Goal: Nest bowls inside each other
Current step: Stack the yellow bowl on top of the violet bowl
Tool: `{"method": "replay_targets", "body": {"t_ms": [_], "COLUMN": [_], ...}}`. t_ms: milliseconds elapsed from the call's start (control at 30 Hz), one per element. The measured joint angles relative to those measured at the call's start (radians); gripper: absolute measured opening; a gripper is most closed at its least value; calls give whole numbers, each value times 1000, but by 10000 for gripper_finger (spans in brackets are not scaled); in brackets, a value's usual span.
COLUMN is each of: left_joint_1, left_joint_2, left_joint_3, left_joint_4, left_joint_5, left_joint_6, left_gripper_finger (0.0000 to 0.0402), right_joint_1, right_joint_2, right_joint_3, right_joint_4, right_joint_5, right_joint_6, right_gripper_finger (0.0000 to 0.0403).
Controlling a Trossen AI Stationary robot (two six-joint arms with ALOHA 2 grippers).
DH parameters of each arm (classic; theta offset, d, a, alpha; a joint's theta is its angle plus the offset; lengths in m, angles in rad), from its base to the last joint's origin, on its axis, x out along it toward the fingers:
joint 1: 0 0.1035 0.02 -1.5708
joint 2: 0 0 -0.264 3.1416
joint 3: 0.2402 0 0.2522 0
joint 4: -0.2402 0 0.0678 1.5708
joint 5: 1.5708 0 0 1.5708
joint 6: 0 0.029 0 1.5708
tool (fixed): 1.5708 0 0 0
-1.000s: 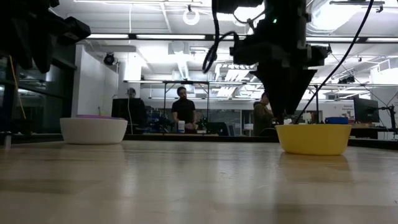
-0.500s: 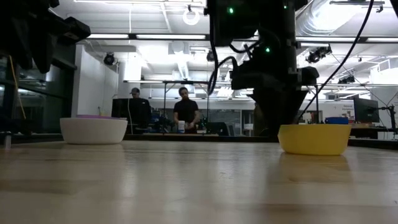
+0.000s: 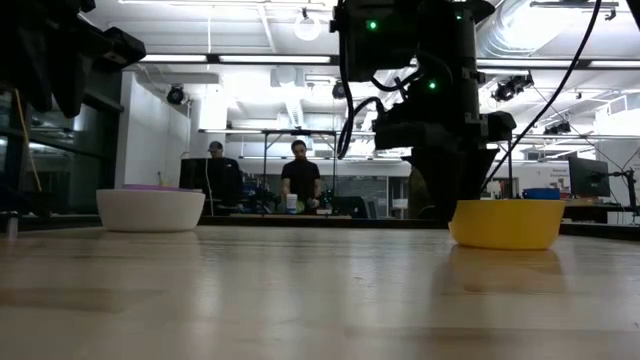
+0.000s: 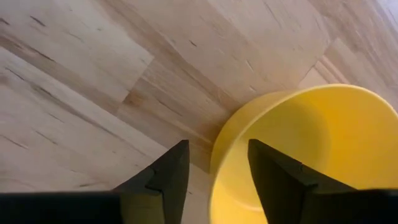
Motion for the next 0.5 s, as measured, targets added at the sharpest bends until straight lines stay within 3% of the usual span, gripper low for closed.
{"method": "replay_targets", "body": {"t_ms": [500], "left_joint_1": [0], "left_joint_2": [0], "left_joint_3": [0], "left_joint_4": [4], "left_joint_5": [0], "left_joint_6": [-2], "left_gripper_finger": [93], "right_joint_1": [0], "right_joint_2": [-76], "right_joint_3": [1], "right_joint_4": [21], "right_joint_5": [10], "right_joint_6": [0], "right_gripper_finger": [51]}}
